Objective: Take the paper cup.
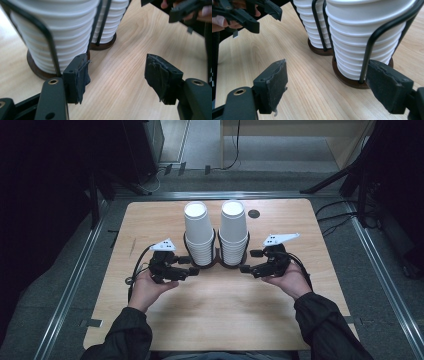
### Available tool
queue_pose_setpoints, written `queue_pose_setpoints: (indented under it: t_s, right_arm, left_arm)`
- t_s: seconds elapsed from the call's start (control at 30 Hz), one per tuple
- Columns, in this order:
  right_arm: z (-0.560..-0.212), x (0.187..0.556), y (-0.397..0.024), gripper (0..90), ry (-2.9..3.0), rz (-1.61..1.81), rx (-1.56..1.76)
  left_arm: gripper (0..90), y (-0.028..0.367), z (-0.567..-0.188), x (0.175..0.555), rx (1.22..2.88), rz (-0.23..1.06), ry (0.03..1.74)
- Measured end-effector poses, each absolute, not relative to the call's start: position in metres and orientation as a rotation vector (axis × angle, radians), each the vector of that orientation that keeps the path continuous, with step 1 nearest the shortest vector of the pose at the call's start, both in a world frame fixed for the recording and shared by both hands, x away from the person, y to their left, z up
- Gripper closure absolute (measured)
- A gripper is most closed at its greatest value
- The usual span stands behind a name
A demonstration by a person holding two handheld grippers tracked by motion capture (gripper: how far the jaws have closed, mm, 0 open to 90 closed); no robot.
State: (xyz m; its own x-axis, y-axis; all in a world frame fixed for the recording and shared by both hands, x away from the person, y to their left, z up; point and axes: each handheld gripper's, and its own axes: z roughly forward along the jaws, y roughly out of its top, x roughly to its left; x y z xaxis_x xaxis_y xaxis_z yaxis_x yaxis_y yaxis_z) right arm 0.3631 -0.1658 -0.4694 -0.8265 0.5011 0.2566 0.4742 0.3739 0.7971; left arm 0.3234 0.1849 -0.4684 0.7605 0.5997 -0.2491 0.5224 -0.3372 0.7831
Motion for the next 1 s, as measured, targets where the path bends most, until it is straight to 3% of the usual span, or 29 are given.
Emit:
queue_pose_setpoints:
  t_s: [0.37,0.57,0.77,1.0]
  right_arm:
    - [-0.465,0.36,-0.169,36.2,2.612,1.465,0.901]
    - [-0.464,0.357,-0.171,45.3,2.629,1.414,0.83]
    - [-0.461,0.358,-0.173,46.9,2.652,1.418,0.847]
    - [-0.452,0.359,-0.173,42.6,2.634,1.416,0.852]
  left_arm:
    - [37.4,0.173,-0.469,0.322,2.065,0.131,0.825]
    - [48.7,0.172,-0.469,0.321,2.067,0.107,0.82]
    - [59.5,0.167,-0.465,0.318,2.052,0.123,0.823]
    - [70.3,0.156,-0.466,0.319,2.075,0.141,0.831]
